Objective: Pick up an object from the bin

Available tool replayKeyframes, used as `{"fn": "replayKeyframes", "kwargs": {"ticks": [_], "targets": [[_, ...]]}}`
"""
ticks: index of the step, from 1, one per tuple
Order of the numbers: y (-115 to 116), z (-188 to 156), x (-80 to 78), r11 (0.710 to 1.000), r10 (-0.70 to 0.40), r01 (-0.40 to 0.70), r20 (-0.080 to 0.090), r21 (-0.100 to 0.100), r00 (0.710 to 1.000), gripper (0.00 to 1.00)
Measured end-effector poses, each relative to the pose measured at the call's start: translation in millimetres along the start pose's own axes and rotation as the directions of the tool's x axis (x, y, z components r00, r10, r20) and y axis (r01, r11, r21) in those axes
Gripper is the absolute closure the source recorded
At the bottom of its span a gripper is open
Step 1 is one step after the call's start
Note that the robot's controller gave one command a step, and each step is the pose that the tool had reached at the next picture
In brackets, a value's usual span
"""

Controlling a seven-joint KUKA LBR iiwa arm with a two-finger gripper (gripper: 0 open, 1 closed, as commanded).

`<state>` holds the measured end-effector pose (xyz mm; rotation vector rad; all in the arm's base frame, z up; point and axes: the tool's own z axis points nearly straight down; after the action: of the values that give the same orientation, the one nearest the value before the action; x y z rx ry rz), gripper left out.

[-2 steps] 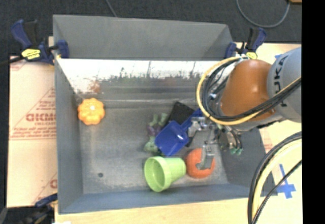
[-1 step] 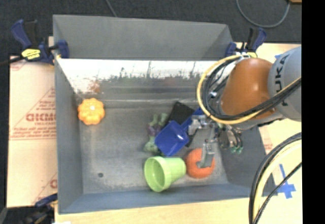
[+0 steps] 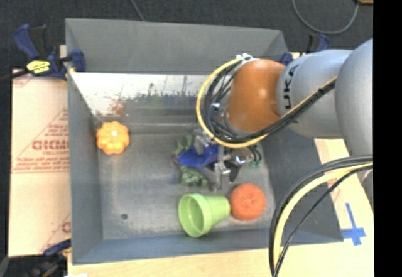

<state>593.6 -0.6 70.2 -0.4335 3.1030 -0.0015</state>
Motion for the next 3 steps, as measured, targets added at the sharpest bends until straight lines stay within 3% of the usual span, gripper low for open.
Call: {"fn": "replayKeyframes", "kwargs": {"ticks": [1, 2, 3], "targets": [[-21.9, -54.7, 35.2, 1.000, 0.018, -0.018, -0.002, 0.003, 1.000, 0.00], [-18.0, -32.4, -31.6, 0.852, 0.524, -0.524, 0.000, -0.001, 0.852, 0.00], [-8.2, -8.7, -17.5, 1.000, 0.019, -0.019, 0.002, 0.003, 1.000, 0.00]]}}
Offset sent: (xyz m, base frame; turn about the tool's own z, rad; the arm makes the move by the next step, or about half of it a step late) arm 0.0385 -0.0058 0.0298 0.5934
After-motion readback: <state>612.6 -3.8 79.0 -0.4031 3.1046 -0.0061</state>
